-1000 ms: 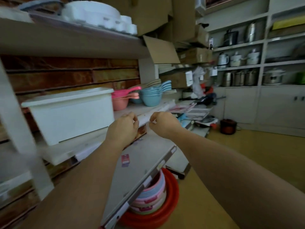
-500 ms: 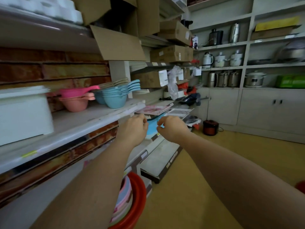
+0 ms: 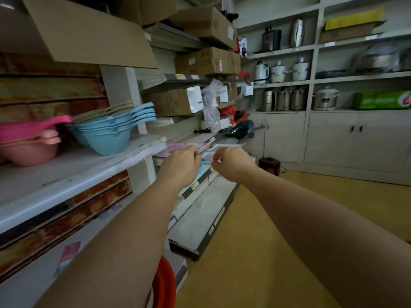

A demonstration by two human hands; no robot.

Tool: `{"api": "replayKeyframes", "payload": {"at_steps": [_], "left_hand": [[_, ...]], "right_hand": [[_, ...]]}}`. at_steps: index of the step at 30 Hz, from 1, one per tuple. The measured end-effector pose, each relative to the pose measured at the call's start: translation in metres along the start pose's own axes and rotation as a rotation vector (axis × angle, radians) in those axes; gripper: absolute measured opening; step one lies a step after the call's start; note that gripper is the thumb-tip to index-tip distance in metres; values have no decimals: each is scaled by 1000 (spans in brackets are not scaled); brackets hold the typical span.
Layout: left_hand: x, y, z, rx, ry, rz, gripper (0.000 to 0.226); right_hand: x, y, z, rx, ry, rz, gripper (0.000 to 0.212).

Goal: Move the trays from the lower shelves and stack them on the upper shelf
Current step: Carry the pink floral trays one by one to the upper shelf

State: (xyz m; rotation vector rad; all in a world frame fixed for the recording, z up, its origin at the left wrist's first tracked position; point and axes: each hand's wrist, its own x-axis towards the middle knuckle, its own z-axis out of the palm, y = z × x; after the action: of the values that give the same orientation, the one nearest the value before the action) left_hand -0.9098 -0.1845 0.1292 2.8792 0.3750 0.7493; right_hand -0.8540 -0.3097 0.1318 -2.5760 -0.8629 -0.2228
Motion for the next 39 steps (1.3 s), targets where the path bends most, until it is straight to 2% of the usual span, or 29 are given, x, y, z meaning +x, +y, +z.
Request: {"api": "replayKeyframes", "payload": {"at_steps": [12,25,31,39], "left_hand": [[176,-11,108,56,-104,-16,31],[345,-16,229,114,-104,-304,31],[407,-46,280,167,-115,-388,31],[475,-100,344,146,-225,-537,34]], "right_hand": [[174,96,35,-54,-126,0,32],[386,188,72,-89,-243,-267,31],[475,206,118,-64,-311,-358,29],[579,212,191,-164,-454,-528,31]]}}
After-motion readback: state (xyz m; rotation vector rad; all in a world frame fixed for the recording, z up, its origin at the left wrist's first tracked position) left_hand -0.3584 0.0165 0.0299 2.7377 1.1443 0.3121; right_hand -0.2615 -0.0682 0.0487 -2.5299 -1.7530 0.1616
